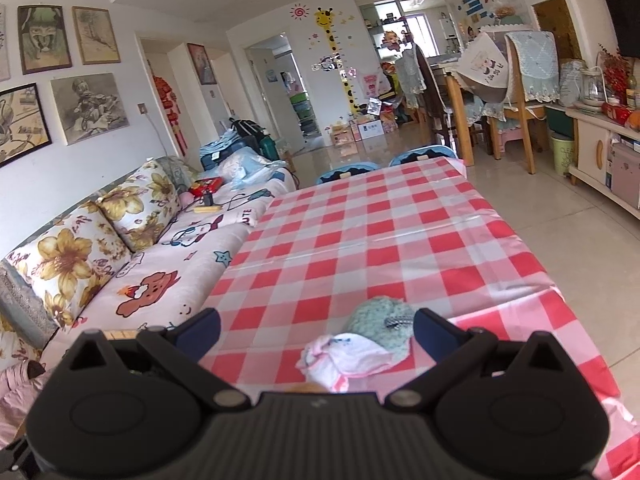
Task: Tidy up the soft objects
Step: 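Move both tools back over the table to the remaining items, then grasp the strawberry-shaped plush with the right tool while the left grasps the pink knit hat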
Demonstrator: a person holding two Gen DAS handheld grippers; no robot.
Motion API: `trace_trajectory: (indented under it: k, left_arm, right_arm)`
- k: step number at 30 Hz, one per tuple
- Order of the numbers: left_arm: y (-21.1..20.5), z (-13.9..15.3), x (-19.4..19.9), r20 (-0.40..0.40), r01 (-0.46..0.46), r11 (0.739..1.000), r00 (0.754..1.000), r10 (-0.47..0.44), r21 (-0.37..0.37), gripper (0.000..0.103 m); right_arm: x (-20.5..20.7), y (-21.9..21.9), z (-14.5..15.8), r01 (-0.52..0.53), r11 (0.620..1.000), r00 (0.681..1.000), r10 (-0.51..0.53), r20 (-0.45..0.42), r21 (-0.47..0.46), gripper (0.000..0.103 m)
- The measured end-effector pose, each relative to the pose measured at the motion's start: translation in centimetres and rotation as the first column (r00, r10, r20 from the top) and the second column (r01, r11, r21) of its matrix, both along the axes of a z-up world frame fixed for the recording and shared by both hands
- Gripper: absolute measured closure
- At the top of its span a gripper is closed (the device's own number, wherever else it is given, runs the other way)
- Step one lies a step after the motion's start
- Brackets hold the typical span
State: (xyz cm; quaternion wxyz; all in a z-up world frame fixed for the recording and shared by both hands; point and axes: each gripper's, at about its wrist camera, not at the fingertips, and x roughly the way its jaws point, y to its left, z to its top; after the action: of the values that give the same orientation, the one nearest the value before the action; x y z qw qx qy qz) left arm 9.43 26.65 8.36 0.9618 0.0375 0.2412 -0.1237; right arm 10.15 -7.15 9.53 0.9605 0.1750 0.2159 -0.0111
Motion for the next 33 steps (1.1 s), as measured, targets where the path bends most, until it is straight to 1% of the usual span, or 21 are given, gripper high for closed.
trace_trajectory:
  k: [4, 9, 14, 18, 21, 24, 27, 31, 33]
  left_arm:
    - [-0.5, -0.5, -0.1, -0.014, 0.023, 1.0, 1.0, -0.023, 0.0, 0.0]
    - [-1.4, -1.3, -0.7, -0.053, 0.066, 0.998, 0.996, -0.067, -0.018, 0.0]
    - [-2.5, -2.2, -1.1, -0.092, 0.103, 0.995, 0.99, -0.104, -0.016, 0.0]
    - [-3.3, -3.4, -1.1, -0.135, 0.125, 0.992, 0.983, -0.124, -0.003, 0.0]
    - [-3.2, -4.1, -0.8, -0.173, 0.116, 0.993, 0.978, -0.117, -0.016, 0.0]
    - [-3.1, -4.7, -0.2, -0.204, 0.095, 0.995, 0.974, -0.102, -0.041, 0.0]
    - [-3.1, -5.2, 0.3, -0.216, 0.082, 0.996, 0.972, -0.09, -0.044, 0.0]
    - [-3.4, -5.8, 0.8, -0.236, 0.087, 0.995, 0.967, -0.097, -0.054, 0.0]
    - [-3.6, -6.1, 0.9, -0.231, 0.09, 0.995, 0.968, -0.099, -0.049, 0.0]
  right_arm:
    - [-0.1, -0.5, -0.2, 0.011, 1.0, 1.0, -0.011, -0.004, -0.004, 0.001]
    - [0.2, -0.7, -0.7, 0.013, 1.0, 1.0, -0.014, -0.024, -0.018, 0.001]
    - [1.0, -0.5, -1.9, -0.019, 1.0, 0.997, 0.018, -0.081, -0.006, 0.001]
    - [1.9, -0.4, -3.3, -0.059, 0.997, 0.987, 0.064, -0.146, 0.041, 0.001]
    - [2.5, 0.1, -4.4, -0.086, 0.994, 0.977, 0.096, -0.19, 0.064, 0.001]
    - [3.0, 0.9, -5.3, -0.115, 0.992, 0.967, 0.122, -0.223, 0.048, 0.001]
    - [3.5, 1.4, -6.1, -0.141, 0.99, 0.958, 0.143, -0.25, 0.027, 0.001]
    - [3.9, 1.8, -7.0, -0.168, 0.985, 0.947, 0.173, -0.271, 0.042, 0.001]
    - [4.2, 2.0, -7.5, -0.174, 0.984, 0.943, 0.179, -0.281, 0.042, 0.001]
